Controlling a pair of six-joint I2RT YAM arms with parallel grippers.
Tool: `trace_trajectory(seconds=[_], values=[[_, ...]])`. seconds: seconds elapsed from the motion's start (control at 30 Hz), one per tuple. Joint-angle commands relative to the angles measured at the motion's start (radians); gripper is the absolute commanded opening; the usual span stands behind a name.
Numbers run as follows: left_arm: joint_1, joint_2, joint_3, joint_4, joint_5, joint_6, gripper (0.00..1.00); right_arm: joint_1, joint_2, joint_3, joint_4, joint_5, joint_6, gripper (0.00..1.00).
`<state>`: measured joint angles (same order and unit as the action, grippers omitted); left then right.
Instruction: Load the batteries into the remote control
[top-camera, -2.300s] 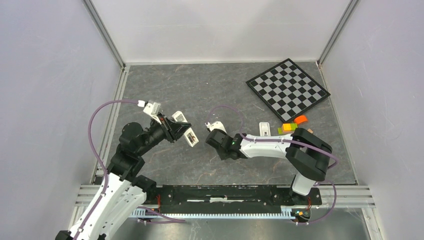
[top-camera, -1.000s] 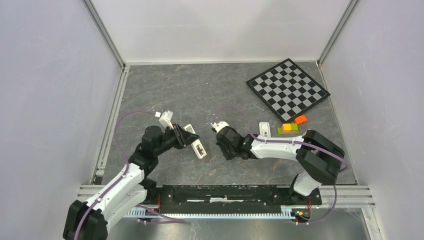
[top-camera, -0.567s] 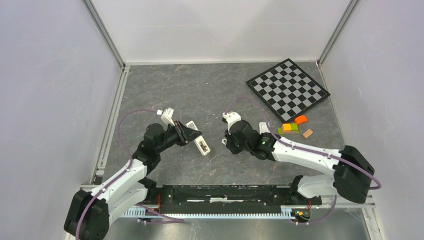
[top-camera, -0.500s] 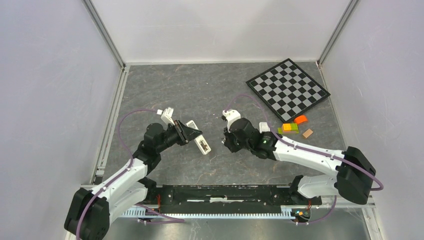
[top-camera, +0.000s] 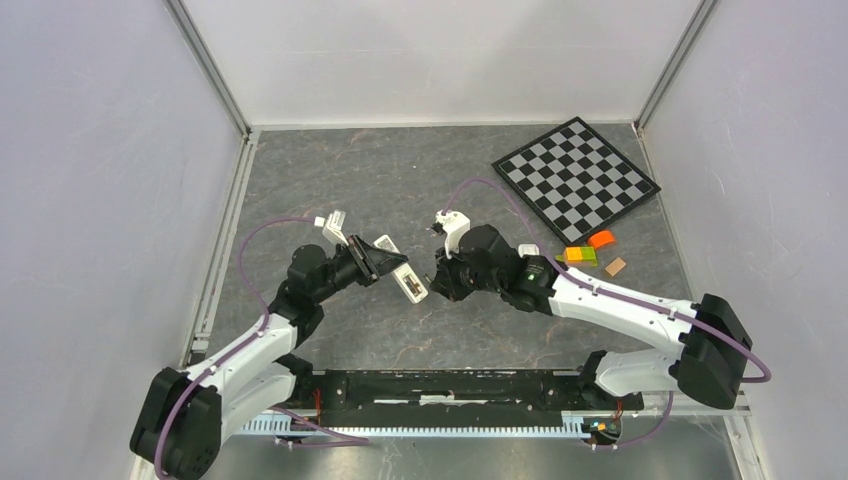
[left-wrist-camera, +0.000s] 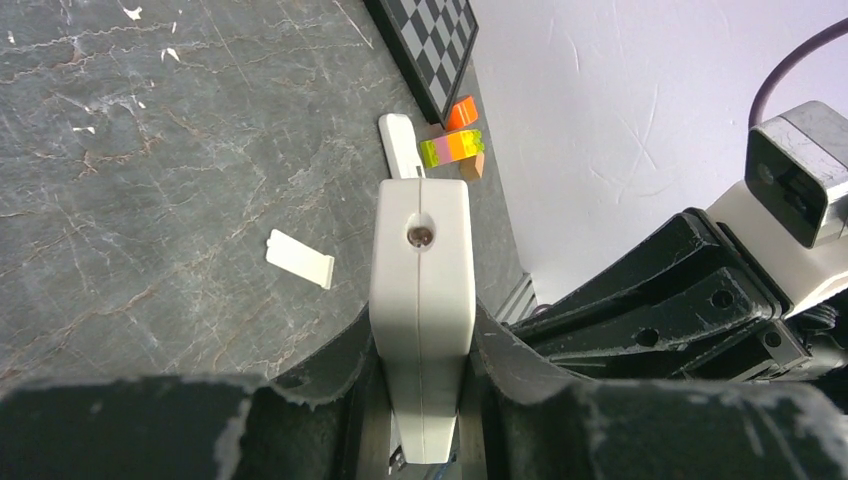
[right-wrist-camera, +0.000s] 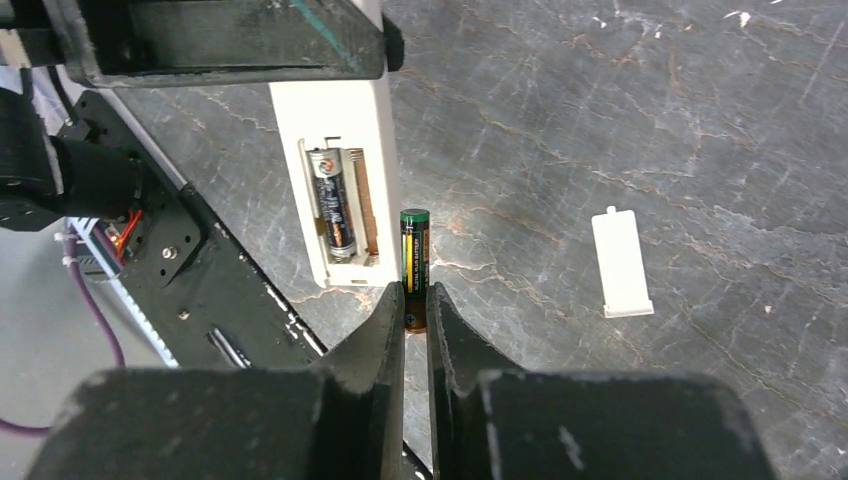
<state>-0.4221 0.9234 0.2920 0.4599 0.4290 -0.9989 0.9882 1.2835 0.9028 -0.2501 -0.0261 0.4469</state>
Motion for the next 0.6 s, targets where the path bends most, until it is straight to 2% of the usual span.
trace_trajectory(seconds=[0.0, 0.57], values=[[0.001, 0.003, 0.027, 0.071, 0.022, -0.048, 0.02, -0.001, -0.009, 0.051, 0.04, -0.061, 0.001, 0.13], [0.001, 0.029, 0.041, 0.086, 0.052, -0.095, 0.02, 0.0, 0.03, 0.059, 0.071, -0.108, -0.009, 0.19]])
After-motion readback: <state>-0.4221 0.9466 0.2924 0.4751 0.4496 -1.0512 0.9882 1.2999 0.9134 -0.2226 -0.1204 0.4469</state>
